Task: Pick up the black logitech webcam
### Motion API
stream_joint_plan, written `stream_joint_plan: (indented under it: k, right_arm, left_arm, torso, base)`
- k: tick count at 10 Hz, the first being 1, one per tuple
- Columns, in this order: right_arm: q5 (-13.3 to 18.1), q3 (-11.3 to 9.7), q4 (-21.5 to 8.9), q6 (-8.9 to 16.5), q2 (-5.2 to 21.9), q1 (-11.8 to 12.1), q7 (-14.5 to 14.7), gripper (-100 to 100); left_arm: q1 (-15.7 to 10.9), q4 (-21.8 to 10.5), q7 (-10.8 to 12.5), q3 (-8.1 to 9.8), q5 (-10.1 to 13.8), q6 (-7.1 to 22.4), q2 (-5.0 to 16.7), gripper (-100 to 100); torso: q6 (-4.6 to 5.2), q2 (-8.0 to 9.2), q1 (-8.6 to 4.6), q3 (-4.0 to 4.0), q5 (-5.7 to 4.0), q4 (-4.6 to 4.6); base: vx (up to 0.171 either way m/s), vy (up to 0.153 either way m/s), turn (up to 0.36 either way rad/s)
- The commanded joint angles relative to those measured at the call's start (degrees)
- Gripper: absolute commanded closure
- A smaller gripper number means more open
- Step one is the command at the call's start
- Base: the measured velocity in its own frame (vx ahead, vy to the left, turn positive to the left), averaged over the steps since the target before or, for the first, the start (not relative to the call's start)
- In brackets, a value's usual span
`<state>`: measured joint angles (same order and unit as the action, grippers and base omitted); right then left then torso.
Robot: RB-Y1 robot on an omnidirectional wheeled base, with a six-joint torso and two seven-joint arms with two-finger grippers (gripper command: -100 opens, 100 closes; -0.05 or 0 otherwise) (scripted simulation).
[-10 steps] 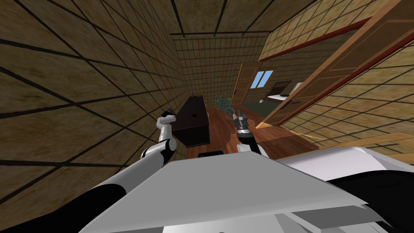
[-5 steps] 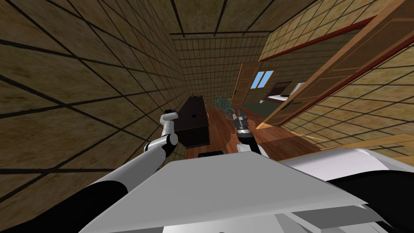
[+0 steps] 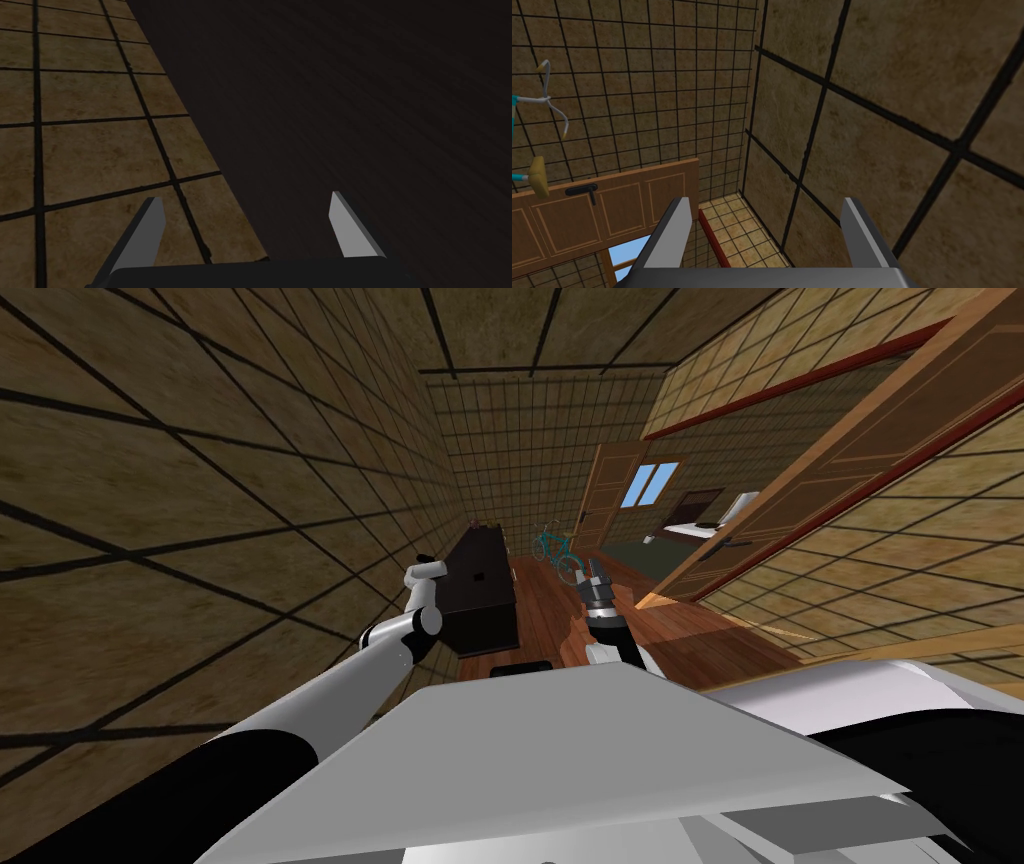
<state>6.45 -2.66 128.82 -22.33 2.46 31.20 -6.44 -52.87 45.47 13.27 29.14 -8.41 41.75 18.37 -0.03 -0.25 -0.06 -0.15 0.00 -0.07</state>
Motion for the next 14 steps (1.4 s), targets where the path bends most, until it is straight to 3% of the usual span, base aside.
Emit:
stream_joint_plan:
  k: [1, 2, 4, 5, 6, 7, 8, 9, 12, 14]
  right_arm:
    - [0.0, 0.0, 0.0, 0.0, 0.0, 0.0, 0.0, 0]
    - [0.0, 0.0, 0.0, 0.0, 0.0, 0.0, 0.0, 0]
    - [0.0, 0.0, 0.0, 0.0, 0.0, 0.0, 0.0, 0]
    - [0.0, 0.0, 0.0, 0.0, 0.0, 0.0, 0.0, 0]
    - [0.0, 0.0, 0.0, 0.0, 0.0, 0.0, 0.0, 0]
    - [0.0, 0.0, 0.0, 0.0, 0.0, 0.0, 0.0, 0]
    - [0.0, 0.0, 0.0, 0.0, 0.0, 0.0, 0.0, 0]
    - [0.0, 0.0, 0.0, 0.0, 0.0, 0.0, 0.0, 0]
    - [0.0, 0.0, 0.0, 0.0, 0.0, 0.0, 0.0, 0]
    - [0.0, 0.0, 0.0, 0.0, 0.0, 0.0, 0.0, 0]
  left_arm:
    - [0.4, 0.7, -0.7, 0.09, 0.8, 2.1, 0.1, -100]
    - [-1.9, -2.4, -1.2, 0.1, 0.7, 3.9, -0.2, -100]
    - [-1.9, -2.4, -1.2, 0.1, 0.7, 5.1, -0.2, -100]
    - [-4.1, -5.4, -1.7, 0.04, 0.6, 7.4, -0.4, -100]
    - [-4.1, -5.4, -1.7, 0.04, 0.6, 8.1, -0.4, -100]
    - [-6.0, -8.2, -2.2, -0.09, 0.5, 9.8, -0.7, -100]
    - [-6.0, -8.2, -2.2, -0.09, 0.5, 10.9, -0.7, -100]
    - [-7.8, -10.8, -2.7, -0.28, 0.5, 12.6, -1.0, -100]
    - [-9.4, -13.0, -3.2, -0.5, 0.5, 16.1, -1.4, -100]
    - [-12.0, -16.9, -4.2, -1.01, 0.4, 19.8, -2.1, -100]
  torso:
    - [0.0, 0.0, 0.0, 0.0, 0.0, 0.0]
    - [-0.02, 0.1, 0.03, 0.06, 0.01, 0.02]
    - [-0.01, 0.06, 0.0, 0.04, 0.0, 0.02]
    - [-0.02, 0.13, 0.05, 0.08, 0.01, 0.03]
    - [-0.01, 0.07, 0.03, 0.05, 0.01, 0.02]
    - [-0.01, 0.06, 0.01, 0.03, 0.0, 0.01]
    - [0.0, -0.04, -0.01, -0.01, 0.0, 0.0]
    - [-0.01, -0.01, -0.01, -0.01, 0.0, 0.0]
    - [-0.01, -0.03, -0.03, -0.01, -0.01, 0.0]
    - [-0.01, 0.0, -0.01, 0.0, 0.0, 0.0]
  base:
    - [0.027, -0.008, -0.004]
    - [0.044, -0.024, 0.012]
    - [0.036, -0.006, 0.001]
    - [0.048, -0.006, 0.01]
    - [0.054, -0.01, 0.002]
    - [0.081, -0.014, 0.009]
    - [0.065, -0.017, 0.003]
    - [0.07, -0.018, 0.014]
    - [0.065, -0.015, 0.005]
    - [0.083, -0.021, 0.011]
